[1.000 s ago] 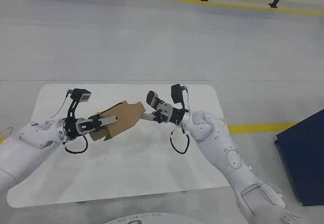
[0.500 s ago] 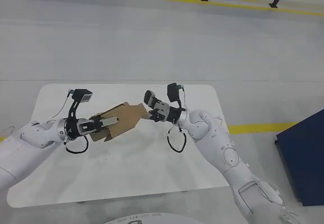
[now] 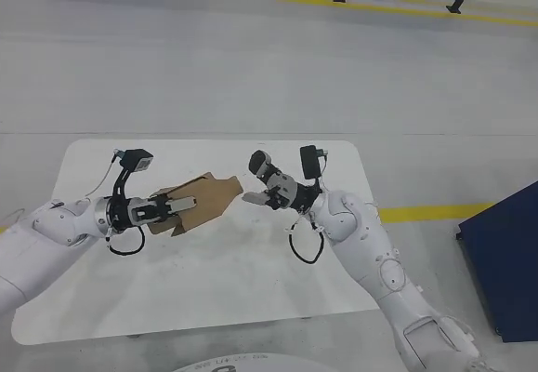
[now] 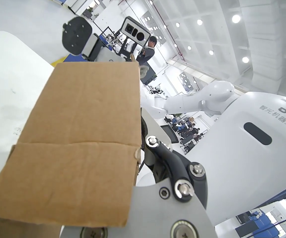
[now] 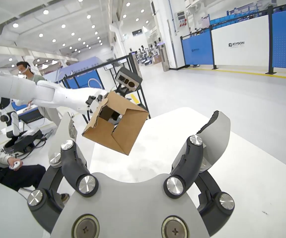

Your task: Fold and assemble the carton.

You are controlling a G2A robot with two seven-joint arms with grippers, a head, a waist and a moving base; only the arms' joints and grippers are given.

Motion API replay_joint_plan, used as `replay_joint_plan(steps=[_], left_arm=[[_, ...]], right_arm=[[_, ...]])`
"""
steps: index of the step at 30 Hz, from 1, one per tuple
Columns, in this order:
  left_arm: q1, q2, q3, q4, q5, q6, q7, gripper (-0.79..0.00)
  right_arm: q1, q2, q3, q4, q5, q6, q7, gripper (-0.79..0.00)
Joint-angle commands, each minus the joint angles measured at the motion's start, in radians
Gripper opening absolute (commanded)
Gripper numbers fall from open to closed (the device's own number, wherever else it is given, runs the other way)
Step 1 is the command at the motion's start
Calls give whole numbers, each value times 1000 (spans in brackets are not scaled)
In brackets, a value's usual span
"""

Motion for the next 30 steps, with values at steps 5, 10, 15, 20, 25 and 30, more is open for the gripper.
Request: replay_joint_plan(steps=[5, 10, 15, 20, 25, 30], left_arm=[[-8, 1, 5, -3, 12, -1, 1, -785], [-7, 5, 0, -9, 20, -1, 1, -785], [-9, 6, 10, -21, 48, 0, 0, -785], [-22, 6, 15, -6, 82, -1, 1, -785], [-26, 3, -1, 15, 123, -1, 1, -785], [-22, -3, -17, 22, 178, -1, 1, -785]], right_arm=[[40, -15, -49, 16, -43, 113, 44, 0], [62, -22, -66, 38, -21, 134, 73, 0], [83, -26, -80, 57, 1, 139, 105, 0], [87, -26, -71, 71, 30, 108, 109, 0], [66, -20, -46, 58, 25, 84, 98, 0], [60, -22, -52, 42, 8, 101, 116, 0]])
